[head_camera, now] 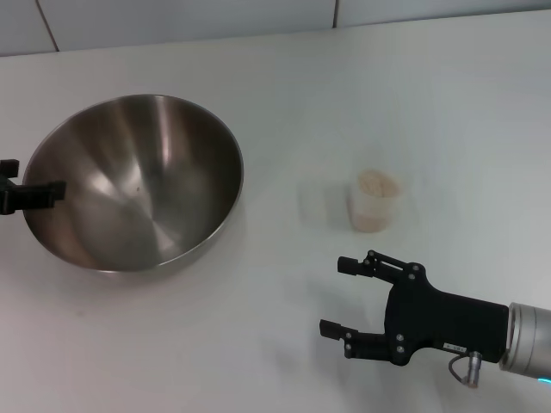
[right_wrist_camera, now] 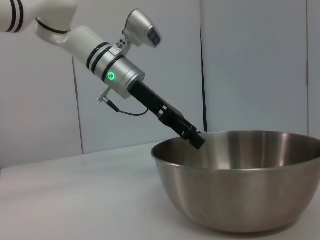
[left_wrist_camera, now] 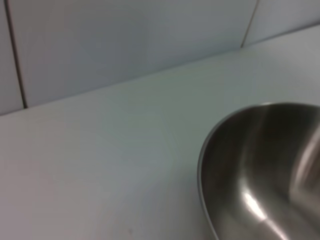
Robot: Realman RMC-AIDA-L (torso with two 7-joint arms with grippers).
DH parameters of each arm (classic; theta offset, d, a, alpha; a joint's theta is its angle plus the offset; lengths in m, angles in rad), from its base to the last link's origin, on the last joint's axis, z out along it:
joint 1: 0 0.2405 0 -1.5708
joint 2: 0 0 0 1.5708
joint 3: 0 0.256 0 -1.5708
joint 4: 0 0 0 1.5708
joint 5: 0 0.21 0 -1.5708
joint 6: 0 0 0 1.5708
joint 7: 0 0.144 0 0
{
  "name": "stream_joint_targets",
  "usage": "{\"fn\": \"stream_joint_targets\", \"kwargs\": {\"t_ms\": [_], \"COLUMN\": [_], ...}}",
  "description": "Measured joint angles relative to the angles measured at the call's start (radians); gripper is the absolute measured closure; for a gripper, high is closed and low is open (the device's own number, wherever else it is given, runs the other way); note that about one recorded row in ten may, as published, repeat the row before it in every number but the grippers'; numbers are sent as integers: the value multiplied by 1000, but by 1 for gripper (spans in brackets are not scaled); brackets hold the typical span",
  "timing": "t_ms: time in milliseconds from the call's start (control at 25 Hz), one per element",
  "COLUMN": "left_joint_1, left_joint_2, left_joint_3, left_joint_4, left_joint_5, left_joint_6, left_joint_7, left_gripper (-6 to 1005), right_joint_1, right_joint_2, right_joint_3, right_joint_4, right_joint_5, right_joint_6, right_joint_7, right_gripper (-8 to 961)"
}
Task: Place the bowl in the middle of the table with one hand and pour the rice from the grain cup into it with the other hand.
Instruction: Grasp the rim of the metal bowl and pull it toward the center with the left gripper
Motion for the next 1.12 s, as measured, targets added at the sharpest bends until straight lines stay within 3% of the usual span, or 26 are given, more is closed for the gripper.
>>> {"fn": "stream_joint_targets", "kwargs": {"t_ms": [120, 560, 760, 1120], "left_joint_1": [-19, -45, -56, -79], "left_joint_2": [-1, 3, 4, 7], "left_joint_3": [50, 76, 79, 74], "left_joint_4": [-5, -14, -14, -25], "left_joint_5": [50, 91, 105, 112], "left_joint_6": [-18, -22, -12, 10], "left_joint_7": [-44, -82, -88, -156], "left_gripper": [140, 150, 351, 601], "right_joint_1": [0, 0, 1, 1], "right_joint_2": [0, 0, 0, 0], "right_joint_3": [0, 1, 0, 0], "right_joint_4": [0, 0, -1, 0], "right_joint_5": [1, 3, 3, 1], "right_joint_6": [0, 4, 5, 9], "right_joint_7": [0, -3, -3, -3], "right_gripper": [121, 120, 120, 120]}}
